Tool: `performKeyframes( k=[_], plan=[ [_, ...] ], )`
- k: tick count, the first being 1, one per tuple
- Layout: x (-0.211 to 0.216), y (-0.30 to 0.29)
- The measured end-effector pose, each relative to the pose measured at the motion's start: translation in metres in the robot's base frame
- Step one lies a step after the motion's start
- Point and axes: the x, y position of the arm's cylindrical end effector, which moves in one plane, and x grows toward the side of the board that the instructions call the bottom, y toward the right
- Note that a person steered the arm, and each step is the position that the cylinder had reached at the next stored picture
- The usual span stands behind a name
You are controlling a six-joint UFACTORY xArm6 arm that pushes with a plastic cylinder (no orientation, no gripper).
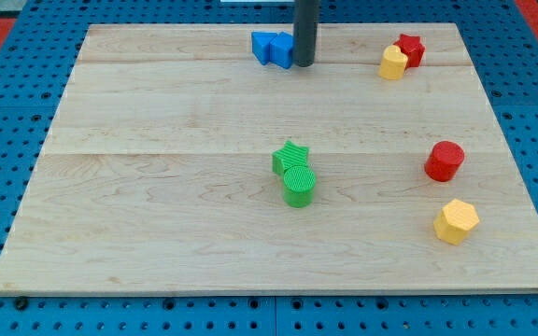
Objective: Push the red star between the yellow heart and red circle
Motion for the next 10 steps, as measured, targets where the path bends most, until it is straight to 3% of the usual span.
performKeyframes(
  k=[1,2,3,5,6,7,8,9,10],
  plan=[
    [-0.029,0.021],
    [-0.034,-0.057],
    [-0.024,-0.088],
    [-0.056,0.065],
    [-0.054,0.087],
    [-0.055,0.155],
    [-0.028,0.171],
    [0.017,0.13],
    [0.01,0.139]
  ],
)
